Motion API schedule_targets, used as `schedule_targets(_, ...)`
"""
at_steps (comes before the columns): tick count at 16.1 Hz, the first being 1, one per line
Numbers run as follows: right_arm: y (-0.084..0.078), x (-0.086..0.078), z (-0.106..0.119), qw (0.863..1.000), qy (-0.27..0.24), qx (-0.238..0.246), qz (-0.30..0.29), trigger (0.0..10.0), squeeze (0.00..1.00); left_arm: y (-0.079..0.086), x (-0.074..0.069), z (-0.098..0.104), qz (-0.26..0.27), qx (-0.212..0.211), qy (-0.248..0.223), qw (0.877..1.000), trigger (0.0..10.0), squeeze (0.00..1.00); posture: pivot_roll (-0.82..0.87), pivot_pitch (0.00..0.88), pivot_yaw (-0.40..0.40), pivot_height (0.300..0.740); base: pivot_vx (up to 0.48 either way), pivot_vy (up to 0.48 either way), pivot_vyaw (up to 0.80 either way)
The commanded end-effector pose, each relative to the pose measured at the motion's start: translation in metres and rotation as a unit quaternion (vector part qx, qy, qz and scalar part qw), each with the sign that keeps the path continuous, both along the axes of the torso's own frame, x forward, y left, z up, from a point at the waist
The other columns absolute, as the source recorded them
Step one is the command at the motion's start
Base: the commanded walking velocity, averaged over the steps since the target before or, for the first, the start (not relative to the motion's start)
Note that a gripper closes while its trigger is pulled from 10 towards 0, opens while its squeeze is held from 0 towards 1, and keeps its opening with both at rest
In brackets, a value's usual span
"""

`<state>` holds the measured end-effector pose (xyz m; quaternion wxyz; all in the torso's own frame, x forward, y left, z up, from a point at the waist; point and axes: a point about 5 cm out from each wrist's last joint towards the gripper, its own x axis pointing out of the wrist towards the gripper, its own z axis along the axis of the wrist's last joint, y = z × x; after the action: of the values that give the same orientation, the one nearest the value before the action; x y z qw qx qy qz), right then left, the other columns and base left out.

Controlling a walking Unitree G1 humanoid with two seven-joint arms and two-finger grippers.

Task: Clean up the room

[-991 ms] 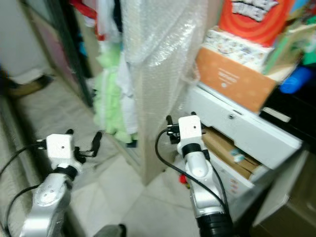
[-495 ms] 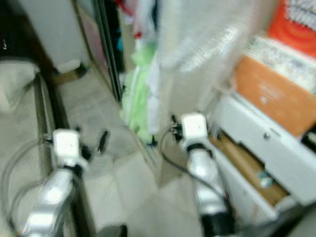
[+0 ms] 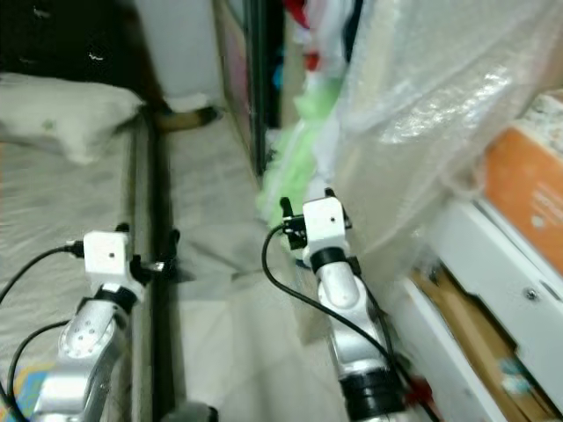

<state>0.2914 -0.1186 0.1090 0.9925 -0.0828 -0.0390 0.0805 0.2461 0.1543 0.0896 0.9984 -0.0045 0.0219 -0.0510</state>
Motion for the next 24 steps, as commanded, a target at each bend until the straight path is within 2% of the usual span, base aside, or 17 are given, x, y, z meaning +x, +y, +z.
schedule_targets(1,-0.0048,0.0006,0.0006,1.000,0.000,0.001,-0.009,10.0,0.00,-0.0023,0.0000,0.0030,-0.002,0.007,-0.005,1.000,10.0,0.00,0.09,0.000,-0.031,0.740,0.000,0.000,0.80)
schedule_targets(6,-0.0083,-0.0043,0.0005,1.000,0.003,0.006,-0.007,10.0,0.00,-0.0027,-0.0070,0.0029,0.005,0.016,0.004,1.000,10.0,0.00,0.08,0.000,-0.030,0.740,0.000,0.000,0.80)
schedule_targets(24,-0.0041,-0.0037,0.0008,1.000,0.009,0.006,0.010,10.0,0.00,-0.0092,-0.0044,0.0031,-0.009,0.003,0.010,1.000,10.0,0.00,0.08,0.000,-0.034,0.740,0.000,0.000,0.80)
